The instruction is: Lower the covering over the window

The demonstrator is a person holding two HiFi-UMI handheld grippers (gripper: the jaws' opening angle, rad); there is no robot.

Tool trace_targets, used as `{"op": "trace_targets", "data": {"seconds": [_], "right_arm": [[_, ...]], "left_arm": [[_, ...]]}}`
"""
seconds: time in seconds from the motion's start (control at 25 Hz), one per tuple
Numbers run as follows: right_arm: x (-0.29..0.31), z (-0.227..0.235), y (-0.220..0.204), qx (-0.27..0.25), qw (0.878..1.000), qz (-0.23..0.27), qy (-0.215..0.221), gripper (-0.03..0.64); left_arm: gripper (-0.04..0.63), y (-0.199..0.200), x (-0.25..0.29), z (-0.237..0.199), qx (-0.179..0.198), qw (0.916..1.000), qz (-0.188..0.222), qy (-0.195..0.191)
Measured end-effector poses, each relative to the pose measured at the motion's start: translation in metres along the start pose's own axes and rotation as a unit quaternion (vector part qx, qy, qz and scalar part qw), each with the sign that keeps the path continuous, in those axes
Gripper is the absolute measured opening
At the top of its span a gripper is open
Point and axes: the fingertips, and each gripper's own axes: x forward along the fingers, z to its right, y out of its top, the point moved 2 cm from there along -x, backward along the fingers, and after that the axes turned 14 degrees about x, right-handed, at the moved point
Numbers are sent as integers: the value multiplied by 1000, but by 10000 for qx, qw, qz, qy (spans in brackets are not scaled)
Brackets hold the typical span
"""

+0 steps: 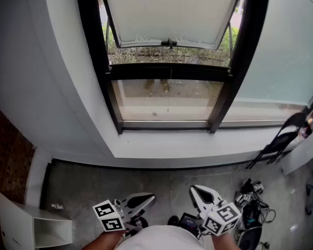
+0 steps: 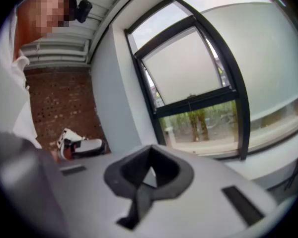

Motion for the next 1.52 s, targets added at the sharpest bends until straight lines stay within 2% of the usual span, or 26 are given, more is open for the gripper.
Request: {"op": "trace_targets", "data": {"seconds": [0.52,0.8,1.04,1.16,1.28,1.52], "right_arm": [[-2,5,38,-272,9992,306,-25,17],[-25,26,38,-143,9982,438,-388,20],[-22,38,46,-382,9969,513,-450,28],[-18,46,32,-460,9974,370,-423,64],[-23,53,21,-325,9984,167,-425,72],[-10,64,32,-415,9987,85,-271,74]], "left_arm": [[18,17,13,4,295,9995,-38,-79],[18,-3,16,15,98,9996,-237,-91],[18,-6,29,9,183,9995,-232,-141],[18,-21,32,6,129,9995,-246,-124],[18,-31,33,11,-27,9995,-318,-36],[18,-25,53,-1,230,9989,-363,207]]}}
